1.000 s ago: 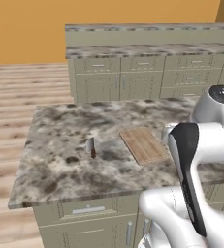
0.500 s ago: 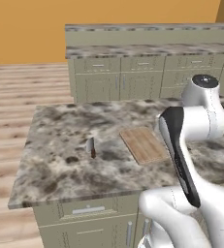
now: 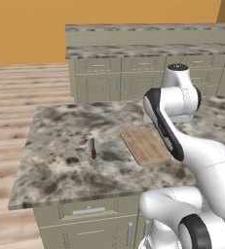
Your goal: Retrieve the fish from the fridge and place it on the cutting board.
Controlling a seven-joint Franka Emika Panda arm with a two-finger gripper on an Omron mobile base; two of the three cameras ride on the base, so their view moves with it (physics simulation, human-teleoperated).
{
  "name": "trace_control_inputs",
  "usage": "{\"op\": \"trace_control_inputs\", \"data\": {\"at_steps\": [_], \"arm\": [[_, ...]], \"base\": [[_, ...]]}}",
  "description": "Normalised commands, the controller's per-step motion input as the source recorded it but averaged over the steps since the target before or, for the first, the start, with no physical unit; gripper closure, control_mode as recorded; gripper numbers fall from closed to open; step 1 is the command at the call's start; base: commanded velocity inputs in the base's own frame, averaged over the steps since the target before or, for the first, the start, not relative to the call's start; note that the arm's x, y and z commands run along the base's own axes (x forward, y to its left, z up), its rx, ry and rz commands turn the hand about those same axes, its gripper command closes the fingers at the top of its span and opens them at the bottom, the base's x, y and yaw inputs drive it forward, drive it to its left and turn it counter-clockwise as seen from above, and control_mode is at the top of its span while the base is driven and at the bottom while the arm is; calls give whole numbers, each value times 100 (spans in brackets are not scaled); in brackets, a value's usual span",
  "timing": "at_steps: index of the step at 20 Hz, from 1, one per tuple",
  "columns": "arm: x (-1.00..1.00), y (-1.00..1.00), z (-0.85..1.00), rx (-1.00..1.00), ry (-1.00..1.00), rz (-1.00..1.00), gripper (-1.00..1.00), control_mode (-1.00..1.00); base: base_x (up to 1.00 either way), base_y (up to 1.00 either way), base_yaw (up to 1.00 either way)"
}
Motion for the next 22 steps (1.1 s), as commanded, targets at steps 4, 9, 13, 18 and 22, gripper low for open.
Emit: {"op": "trace_control_inputs", "data": {"at_steps": [4,9,13,18,22], "arm": [[52,0,-67,0,-17,5,100,-100],[59,0,-57,0,-8,5,100,-100],[61,-9,-50,0,0,5,100,-100],[49,-15,-44,0,9,4,100,-100],[41,-4,-51,0,11,3,100,-100]], "base": [[0,0,0],[0,0,0],[0,0,0],[0,0,0],[0,0,0]]}}
